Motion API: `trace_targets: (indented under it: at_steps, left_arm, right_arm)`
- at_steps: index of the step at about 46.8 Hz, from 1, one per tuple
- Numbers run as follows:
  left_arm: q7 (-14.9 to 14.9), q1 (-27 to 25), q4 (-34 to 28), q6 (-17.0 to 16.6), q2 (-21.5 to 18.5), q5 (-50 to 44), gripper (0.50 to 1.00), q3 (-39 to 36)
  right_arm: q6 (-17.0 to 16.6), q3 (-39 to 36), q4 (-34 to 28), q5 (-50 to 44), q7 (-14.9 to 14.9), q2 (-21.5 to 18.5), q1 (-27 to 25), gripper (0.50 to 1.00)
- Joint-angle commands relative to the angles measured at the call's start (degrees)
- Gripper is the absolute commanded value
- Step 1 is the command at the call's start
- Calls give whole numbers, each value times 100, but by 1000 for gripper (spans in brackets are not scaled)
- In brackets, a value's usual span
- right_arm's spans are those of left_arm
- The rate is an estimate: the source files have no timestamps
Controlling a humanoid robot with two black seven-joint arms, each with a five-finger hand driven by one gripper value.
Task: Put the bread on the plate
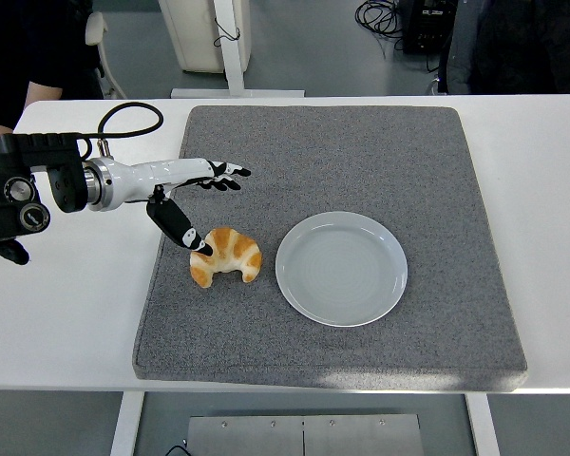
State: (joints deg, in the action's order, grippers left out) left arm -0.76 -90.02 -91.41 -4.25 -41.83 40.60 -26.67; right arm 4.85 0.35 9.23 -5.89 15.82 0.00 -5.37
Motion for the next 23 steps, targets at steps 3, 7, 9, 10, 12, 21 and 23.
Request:
trace_targets:
  at_steps: [3, 7, 9, 10, 12, 21, 23]
  left_arm:
    - [-12, 441, 88, -120, 17, 431, 945, 337]
    - [-12, 687, 176, -129, 52, 511, 945, 495]
    - [-21, 792, 237, -146, 113, 537, 943, 557]
    - [-29, 836, 272, -164, 140, 537, 943, 566]
    - [-91, 916, 334, -207, 184, 546, 943, 592]
    - [-258, 1179, 527, -366, 333, 730, 943, 601]
    - [-275, 1241, 571, -418, 395, 739, 943, 601]
  right_arm:
    - [-1, 0, 0, 0, 0, 0, 1, 1000]
    - [-1, 0, 0, 0, 0, 0, 1, 1000]
    - [-1, 0, 0, 0, 0, 0, 1, 1000]
    - [-1, 0, 0, 0, 0, 0, 1, 1000]
    - [-1, 0, -9, 0, 0, 0, 1, 1000]
    - [-1, 0, -9, 0, 0, 0, 1, 1000]
    - [-1, 0, -9, 0, 0, 0, 1, 1000]
